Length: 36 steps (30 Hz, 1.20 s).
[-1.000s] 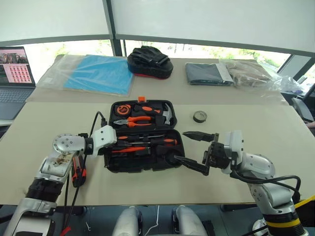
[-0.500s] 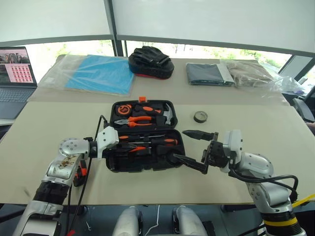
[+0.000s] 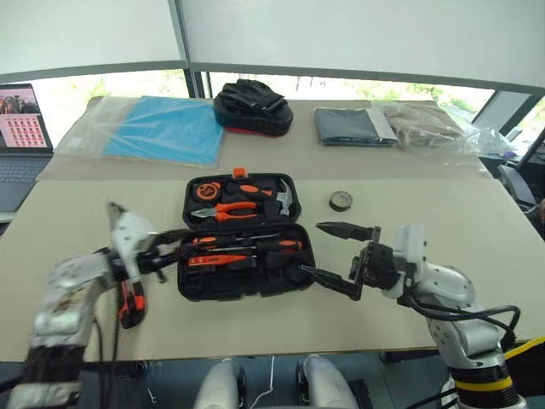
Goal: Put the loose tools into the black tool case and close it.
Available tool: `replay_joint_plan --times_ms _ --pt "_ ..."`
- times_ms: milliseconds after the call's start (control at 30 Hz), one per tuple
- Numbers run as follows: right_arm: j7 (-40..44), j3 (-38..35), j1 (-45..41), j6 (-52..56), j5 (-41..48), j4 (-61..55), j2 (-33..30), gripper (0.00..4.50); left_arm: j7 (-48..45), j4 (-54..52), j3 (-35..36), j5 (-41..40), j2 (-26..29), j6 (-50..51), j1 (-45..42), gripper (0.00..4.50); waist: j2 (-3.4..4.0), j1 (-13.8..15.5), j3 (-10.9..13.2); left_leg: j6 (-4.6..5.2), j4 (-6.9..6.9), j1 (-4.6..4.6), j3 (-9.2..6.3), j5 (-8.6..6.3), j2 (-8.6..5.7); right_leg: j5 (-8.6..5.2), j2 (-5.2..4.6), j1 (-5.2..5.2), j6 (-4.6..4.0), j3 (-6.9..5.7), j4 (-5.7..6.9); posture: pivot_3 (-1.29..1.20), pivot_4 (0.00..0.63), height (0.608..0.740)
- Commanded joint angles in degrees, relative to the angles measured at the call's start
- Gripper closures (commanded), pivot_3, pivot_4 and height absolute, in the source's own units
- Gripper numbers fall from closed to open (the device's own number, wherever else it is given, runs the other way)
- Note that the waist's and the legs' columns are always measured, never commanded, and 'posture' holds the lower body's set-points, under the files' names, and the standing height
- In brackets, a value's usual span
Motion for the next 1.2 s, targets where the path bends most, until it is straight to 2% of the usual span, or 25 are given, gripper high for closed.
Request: replay_joint_plan --times_ms 33,100,133,300,500,567,667,767,867,967,1133,1200 --pt "2.51 -1.00 1.03 -4.20 0.73 -0.54 -0.13 0.00 4.29 -5.20 11.85 -2.25 -1.79 0.20 9.82 1.11 0.00 0.19 0.00 0.00 -0.01 0.00 0.00 0.00 0.00 0.00 -0.02 0.00 0.00 -0.02 -0.01 0.00 0.150 0.740" --pt "3.61 -0.46 1.82 -6.17 0.22 -0.21 0.23 0.00 6.13 -6.86 17.28 -2.81 -4.62 -0.46 16.82 0.30 -0.01 0.37 0.00 0.00 0.00 0.01 0.02 0.00 -0.01 0.00 -0.08 0.02 0.00 -0.04 -0.02 0.00 0.150 0.740" --pt "3.92 -0.19 2.21 -6.91 0.03 -0.08 0.42 0.00 6.87 -7.51 19.14 -3.18 -5.91 -0.44 19.51 0.04 -0.04 0.44 -0.01 0.00 0.00 0.02 0.02 -0.01 -0.01 0.00 -0.11 0.03 0.00 -0.05 -0.04 0.00 0.150 0.740" --pt "4.82 1.63 5.17 -5.19 3.94 -3.02 1.19 0.00 9.23 -8.13 26.66 -4.62 -14.15 -2.05 33.12 0.04 -0.19 0.92 -0.10 -0.03 0.00 0.06 0.04 -0.02 0.03 -0.23 -0.14 0.03 -0.33 -0.10 -0.12 0.00 0.150 0.740" --pt "6.82 2.23 5.59 -7.30 3.80 -2.09 1.13 0.00 11.10 -15.47 25.08 -6.77 -16.12 0.72 37.70 0.04 -0.21 2.11 -0.10 -0.48 0.02 0.15 0.01 -0.28 0.06 -0.46 -0.19 -0.11 -0.33 -0.20 -0.13 0.00 0.150 0.740" --pt "7.56 2.35 5.26 -7.78 3.66 -1.54 1.25 0.00 14.25 -19.53 24.03 -7.69 -15.72 5.20 38.03 0.04 -0.24 2.07 -0.12 -0.50 0.02 0.18 0.02 -0.28 0.06 -0.60 -0.18 -0.07 -0.09 -0.18 -0.12 0.00 0.150 0.740" --pt "8.67 2.69 4.88 -7.74 3.93 -0.80 1.07 0.00 23.13 -29.25 22.72 -13.75 -15.02 18.12 37.88 0.04 -0.35 1.72 -0.18 -0.48 0.02 0.19 0.05 -0.27 0.08 -0.60 -0.14 -0.03 -0.08 -0.13 -0.13 0.00 0.150 0.740" --pt "9.32 2.96 4.21 -7.62 3.78 -0.02 1.25 0.00 33.22 -38.03 18.07 -16.75 -13.54 29.44 34.87 0.04 -0.44 1.66 -0.23 -0.04 0.02 0.17 0.09 -0.02 0.09 -0.35 -0.11 0.10 -0.44 -0.05 -0.08 0.00 0.150 0.740" --pt "9.64 3.28 3.56 -7.37 3.71 0.35 1.34 0.00 42.28 -41.05 14.85 -18.64 -14.54 37.00 30.68 0.04 -0.35 1.66 -0.19 -0.03 0.02 0.18 0.14 -0.01 0.08 -0.30 -0.09 0.09 -0.46 0.00 -0.03 0.00 0.150 0.740" --pt "10.01 3.49 2.80 -7.08 3.67 0.77 1.09 0.00 51.39 -43.34 10.42 -17.33 -16.89 42.57 25.48 0.04 -0.32 1.50 -0.17 -0.03 0.00 0.21 0.13 -0.01 0.09 -0.15 0.02 0.07 -0.23 0.03 0.05 0.00 0.150 0.740" --pt "9.85 3.70 1.93 -6.61 3.67 0.86 1.02 0.00 56.77 -43.25 1.52 -12.75 -18.90 45.33 21.33 0.04 -0.32 1.56 -0.17 -0.06 -0.02 0.22 0.11 0.01 0.07 -0.13 0.06 0.08 -0.25 0.01 0.07 0.00 0.150 0.740" --pt "9.81 3.83 1.86 -6.48 3.65 0.74 1.02 0.00 58.36 -43.00 0.19 -11.54 -19.74 46.03 20.65 0.04 -0.30 1.69 -0.18 -0.06 -0.01 0.23 0.12 0.01 0.05 -0.14 0.03 0.09 -0.25 0.02 0.05 0.00 0.150 0.740"
